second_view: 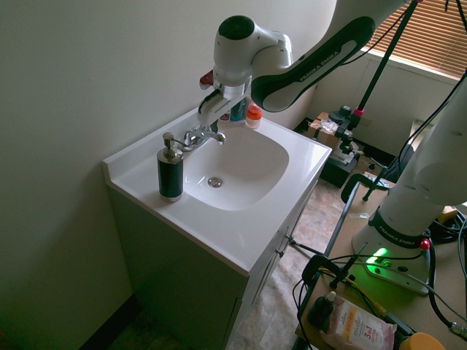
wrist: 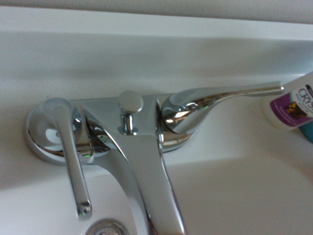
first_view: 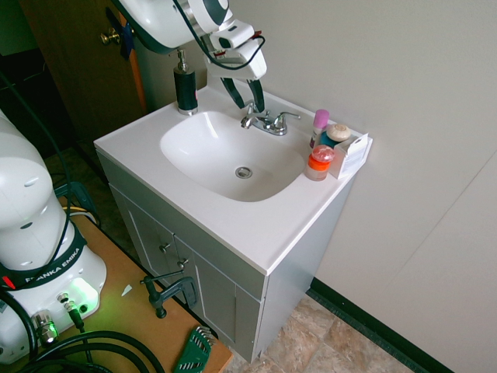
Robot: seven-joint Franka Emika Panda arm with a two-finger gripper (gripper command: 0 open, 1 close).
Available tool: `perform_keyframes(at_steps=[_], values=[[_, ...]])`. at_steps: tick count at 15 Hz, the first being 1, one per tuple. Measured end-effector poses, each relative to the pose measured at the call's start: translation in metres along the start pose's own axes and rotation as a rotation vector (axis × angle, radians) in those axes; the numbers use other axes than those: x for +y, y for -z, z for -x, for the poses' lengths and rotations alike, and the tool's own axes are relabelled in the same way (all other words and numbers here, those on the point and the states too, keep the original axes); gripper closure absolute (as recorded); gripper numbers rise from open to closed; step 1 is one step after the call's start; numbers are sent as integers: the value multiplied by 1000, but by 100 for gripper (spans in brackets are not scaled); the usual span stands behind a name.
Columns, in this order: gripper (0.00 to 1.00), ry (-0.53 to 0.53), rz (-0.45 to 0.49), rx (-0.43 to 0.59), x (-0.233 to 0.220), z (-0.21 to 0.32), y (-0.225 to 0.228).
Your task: Turn off the hot water
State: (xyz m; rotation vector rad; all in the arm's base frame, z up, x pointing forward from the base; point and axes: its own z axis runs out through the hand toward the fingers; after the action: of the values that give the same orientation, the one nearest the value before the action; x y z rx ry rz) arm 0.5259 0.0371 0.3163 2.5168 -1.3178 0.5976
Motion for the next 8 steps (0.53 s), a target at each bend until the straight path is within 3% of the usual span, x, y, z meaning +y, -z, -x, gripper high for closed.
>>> perform_keyframes(at_steps=[8], values=[[0, 1, -40, -7, -43, 0, -18]])
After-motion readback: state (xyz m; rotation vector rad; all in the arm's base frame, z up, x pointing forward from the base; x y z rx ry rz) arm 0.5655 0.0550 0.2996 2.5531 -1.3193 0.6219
